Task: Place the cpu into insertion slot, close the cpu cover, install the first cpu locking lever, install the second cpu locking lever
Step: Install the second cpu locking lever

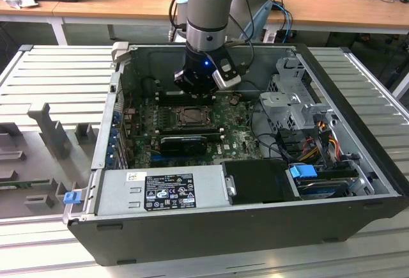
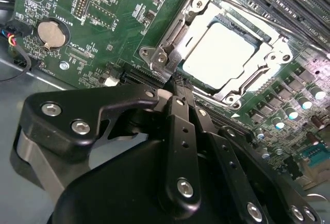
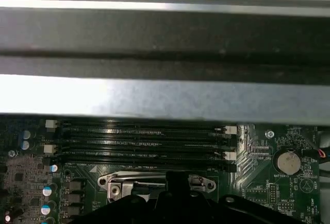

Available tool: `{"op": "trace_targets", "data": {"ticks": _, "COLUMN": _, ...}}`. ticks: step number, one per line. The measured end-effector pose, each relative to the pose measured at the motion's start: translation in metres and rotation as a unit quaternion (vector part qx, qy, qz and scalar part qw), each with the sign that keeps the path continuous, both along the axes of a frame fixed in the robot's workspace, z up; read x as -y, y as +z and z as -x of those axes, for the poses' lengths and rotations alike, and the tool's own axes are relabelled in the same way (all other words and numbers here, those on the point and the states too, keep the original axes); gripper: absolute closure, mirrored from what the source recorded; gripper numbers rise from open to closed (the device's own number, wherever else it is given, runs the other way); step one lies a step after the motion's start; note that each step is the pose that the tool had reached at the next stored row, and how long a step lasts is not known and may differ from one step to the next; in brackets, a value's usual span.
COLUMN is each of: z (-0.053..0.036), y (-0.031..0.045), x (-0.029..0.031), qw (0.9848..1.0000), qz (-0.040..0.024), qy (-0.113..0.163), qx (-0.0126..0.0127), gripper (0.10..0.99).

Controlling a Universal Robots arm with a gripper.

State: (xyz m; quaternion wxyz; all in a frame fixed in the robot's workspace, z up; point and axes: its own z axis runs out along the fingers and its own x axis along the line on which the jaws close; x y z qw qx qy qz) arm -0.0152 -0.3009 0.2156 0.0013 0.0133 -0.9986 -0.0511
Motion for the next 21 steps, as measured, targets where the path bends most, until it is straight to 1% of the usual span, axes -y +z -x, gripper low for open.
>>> {"op": "trace_targets", "data": {"ticks": 1, "z": 0.0000, "y": 0.0000, "x": 0.0011, "qw": 1.0000, "qz": 0.0000, "qy": 0.000, "qx": 0.0000, "gripper": 0.980}}
{"op": "trace_targets", "data": {"ticks": 2, "z": 0.0001, "y": 0.0002, "x": 0.0036, "qw": 1.0000, "qz": 0.0001, "qy": 0.000, "qx": 0.0000, "gripper": 0.980}}
{"op": "trace_targets", "data": {"ticks": 9, "z": 0.0000, "y": 0.0076, "x": 0.0039, "qw": 1.0000, "qz": 0.0000, "qy": 0.000, "qx": 0.0000, "gripper": 0.980}}
{"op": "trace_targets", "data": {"ticks": 14, "z": 0.0000, "y": 0.0078, "x": 0.0077, "qw": 1.0000, "qz": 0.0000, "qy": 0.000, "qx": 0.0000, "gripper": 0.980}}
{"op": "trace_targets", "data": {"ticks": 19, "z": 0.0000, "y": 0.0078, "x": 0.0154, "qw": 1.0000, "qz": 0.0000, "qy": 0.000, "qx": 0.0000, "gripper": 0.980}}
{"op": "trace_targets", "data": {"ticks": 21, "z": 0.0001, "y": 0.0077, "x": 0.0242, "qw": 1.0000, "qz": 0.0000, "qy": 0.000, "qx": 0.0000, "gripper": 0.980}}
